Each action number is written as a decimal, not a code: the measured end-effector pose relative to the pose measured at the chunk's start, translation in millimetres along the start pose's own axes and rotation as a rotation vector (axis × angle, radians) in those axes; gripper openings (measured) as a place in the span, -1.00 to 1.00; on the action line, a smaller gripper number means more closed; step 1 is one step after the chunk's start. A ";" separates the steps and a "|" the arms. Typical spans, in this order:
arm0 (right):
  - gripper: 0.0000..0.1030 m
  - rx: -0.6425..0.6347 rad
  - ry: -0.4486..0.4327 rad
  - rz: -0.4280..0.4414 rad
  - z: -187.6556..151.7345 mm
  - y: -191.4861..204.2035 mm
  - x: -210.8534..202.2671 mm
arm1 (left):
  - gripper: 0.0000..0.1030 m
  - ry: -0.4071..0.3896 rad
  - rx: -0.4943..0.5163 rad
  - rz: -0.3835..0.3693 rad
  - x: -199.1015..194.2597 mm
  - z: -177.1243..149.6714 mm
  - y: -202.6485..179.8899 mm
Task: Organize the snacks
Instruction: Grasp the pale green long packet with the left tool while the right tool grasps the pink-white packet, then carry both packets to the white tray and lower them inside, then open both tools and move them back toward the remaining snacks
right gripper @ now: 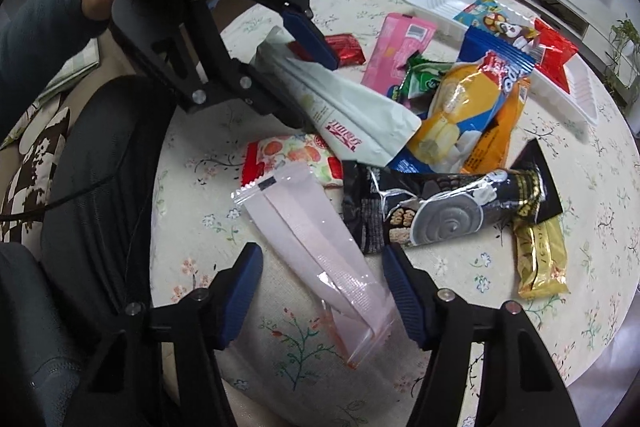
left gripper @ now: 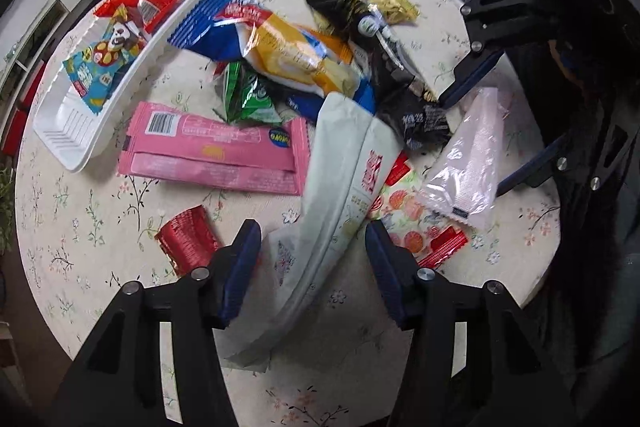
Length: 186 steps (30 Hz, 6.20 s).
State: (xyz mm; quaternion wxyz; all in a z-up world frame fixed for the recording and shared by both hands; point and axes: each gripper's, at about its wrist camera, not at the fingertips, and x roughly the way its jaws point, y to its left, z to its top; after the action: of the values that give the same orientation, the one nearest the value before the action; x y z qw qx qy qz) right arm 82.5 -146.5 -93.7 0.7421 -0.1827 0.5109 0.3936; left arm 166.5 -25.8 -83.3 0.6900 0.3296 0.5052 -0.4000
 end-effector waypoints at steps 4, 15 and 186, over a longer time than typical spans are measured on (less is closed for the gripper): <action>0.18 -0.005 0.019 0.025 4.2 -3.7 2.9 | 0.01 0.008 0.019 -0.016 3.0 1.3 -3.1; -0.08 0.017 0.072 0.100 12.7 -16.3 7.0 | -0.10 0.067 0.028 0.009 8.6 6.2 -2.0; 0.51 0.792 -0.407 -0.110 90.7 -261.0 -75.5 | 0.99 -0.569 -0.965 0.141 -84.8 31.6 174.6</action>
State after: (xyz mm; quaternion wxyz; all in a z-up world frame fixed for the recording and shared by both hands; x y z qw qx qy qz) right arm 326.6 -278.2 -22.6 0.8600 0.1696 0.4553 0.1558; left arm 320.4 46.4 15.7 0.8966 -0.1109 0.4017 -0.1496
